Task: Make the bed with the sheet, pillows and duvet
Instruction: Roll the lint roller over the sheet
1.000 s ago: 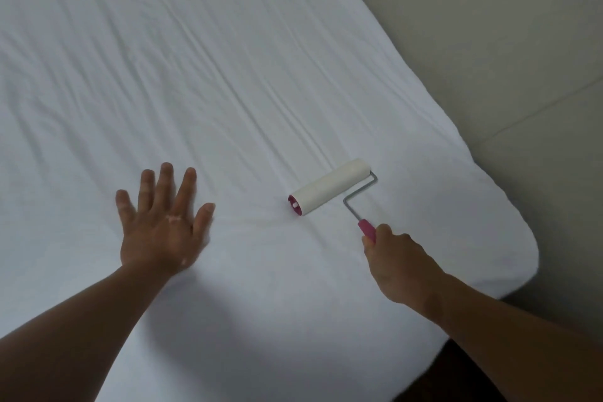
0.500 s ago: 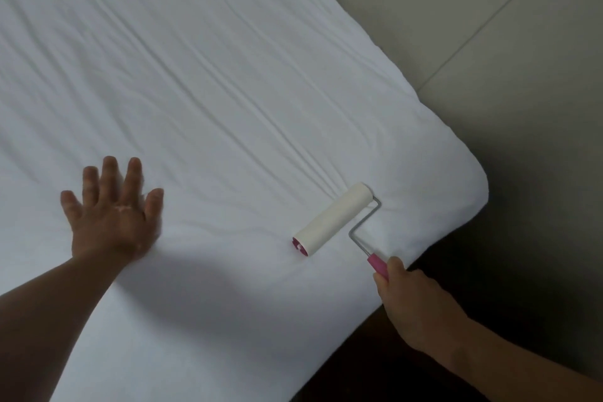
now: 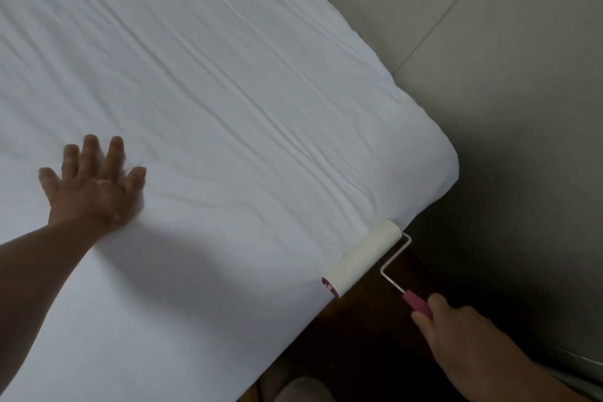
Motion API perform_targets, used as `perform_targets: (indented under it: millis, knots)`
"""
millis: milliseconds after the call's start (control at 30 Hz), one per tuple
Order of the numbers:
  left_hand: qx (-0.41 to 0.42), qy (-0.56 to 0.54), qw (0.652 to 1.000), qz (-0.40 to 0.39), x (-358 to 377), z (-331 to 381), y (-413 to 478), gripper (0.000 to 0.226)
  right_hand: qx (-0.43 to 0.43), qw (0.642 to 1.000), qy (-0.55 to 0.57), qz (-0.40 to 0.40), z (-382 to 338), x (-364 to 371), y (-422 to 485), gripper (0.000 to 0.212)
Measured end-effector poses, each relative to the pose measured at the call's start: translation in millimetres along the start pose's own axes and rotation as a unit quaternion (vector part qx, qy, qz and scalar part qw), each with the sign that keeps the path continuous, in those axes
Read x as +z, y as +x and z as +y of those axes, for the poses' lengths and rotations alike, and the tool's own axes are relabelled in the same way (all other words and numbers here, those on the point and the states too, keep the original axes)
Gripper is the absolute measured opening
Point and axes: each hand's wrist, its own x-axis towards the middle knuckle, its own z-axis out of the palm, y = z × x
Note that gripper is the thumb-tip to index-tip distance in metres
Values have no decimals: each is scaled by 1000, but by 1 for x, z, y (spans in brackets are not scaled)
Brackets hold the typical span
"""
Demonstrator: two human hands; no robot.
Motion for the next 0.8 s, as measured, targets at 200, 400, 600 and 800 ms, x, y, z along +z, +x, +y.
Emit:
perform_targets:
  millis: [200, 400, 600, 800]
  knots:
    - [67, 13, 995, 75, -18, -10, 5, 59, -4, 998, -64, 16, -36, -40, -45, 38]
    - [-10, -21, 997, 72, -31, -68, 40, 70, -133, 978, 10, 160, -173, -86, 7, 19]
    - [-130, -29, 991, 26, -39, -164, 101, 81, -270, 934, 25, 234, -367, -147, 100, 18]
    - [-177, -49, 982, 35, -41, -206, 137, 85, -287, 915, 69, 276, -543, -228, 157, 28]
